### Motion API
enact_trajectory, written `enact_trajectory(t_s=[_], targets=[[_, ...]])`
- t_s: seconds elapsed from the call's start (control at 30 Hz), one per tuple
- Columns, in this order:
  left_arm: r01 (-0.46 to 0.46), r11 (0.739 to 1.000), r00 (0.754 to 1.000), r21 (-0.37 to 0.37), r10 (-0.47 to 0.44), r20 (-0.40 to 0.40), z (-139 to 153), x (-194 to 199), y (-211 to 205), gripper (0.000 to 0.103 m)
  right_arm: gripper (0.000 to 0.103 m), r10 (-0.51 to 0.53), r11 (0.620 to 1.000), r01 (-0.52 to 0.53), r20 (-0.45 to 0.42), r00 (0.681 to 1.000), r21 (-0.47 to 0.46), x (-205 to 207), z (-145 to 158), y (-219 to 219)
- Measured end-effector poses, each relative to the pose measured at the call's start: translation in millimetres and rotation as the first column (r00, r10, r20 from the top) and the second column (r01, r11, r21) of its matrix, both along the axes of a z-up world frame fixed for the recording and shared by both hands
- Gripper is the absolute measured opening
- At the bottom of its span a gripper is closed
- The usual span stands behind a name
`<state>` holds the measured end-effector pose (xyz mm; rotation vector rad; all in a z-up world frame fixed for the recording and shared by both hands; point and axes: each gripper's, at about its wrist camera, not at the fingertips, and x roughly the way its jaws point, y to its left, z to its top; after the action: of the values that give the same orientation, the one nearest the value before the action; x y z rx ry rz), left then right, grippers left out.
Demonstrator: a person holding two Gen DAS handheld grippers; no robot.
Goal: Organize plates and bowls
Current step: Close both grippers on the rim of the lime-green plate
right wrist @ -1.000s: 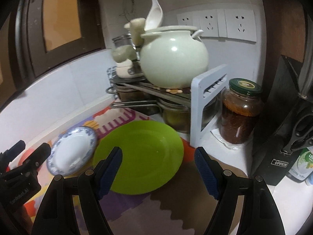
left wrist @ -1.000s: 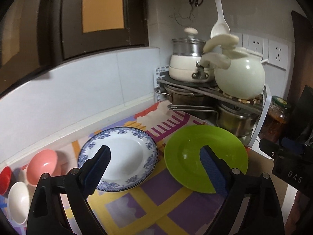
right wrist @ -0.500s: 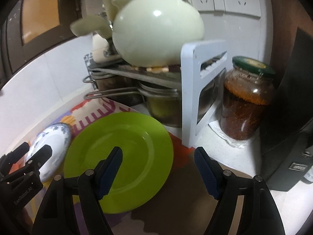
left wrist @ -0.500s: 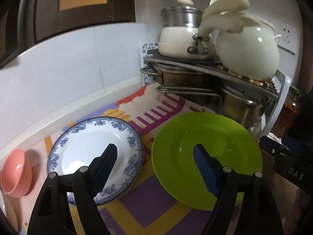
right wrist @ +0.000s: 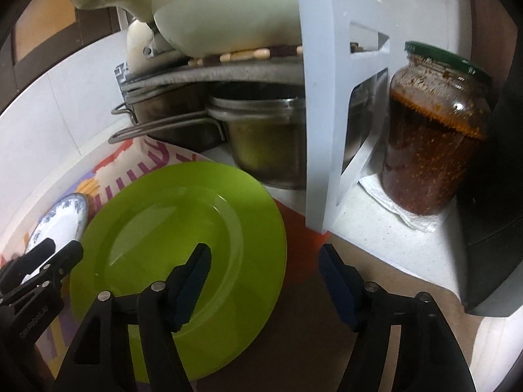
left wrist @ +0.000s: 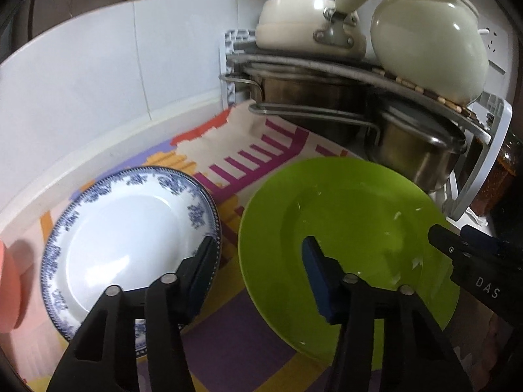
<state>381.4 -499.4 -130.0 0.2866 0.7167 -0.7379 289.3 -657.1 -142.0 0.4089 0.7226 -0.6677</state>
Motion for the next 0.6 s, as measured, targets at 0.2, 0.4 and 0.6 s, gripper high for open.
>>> enact_trajectory(t_s=[0.2, 0.4, 0.6], targets=[[0.019, 1.000, 0.999, 0.009, -0.018, -0.047, -7.1, 5.3, -6.9, 0.042, 0.058, 0.014, 0.999, -0.014, -0.014, 1.000, 0.033, 6.2, -8.4, -4.7], [0.012, 0.999, 0.996, 0.035, -0.009, -0.094, -12.8, 11.9, -11.7, 0.040, 0.050, 0.026, 0.998, -0.024, -0.038, 0.999, 0.054, 11.8, -14.2, -8.3], [0.009, 0.999, 0.993, 0.035, -0.004, -0.118, -15.6, 17.1, -13.8, 0.039, 0.047, 0.031, 0.998, -0.029, -0.047, 0.998, 0.057, 15.9, -16.7, -9.3]])
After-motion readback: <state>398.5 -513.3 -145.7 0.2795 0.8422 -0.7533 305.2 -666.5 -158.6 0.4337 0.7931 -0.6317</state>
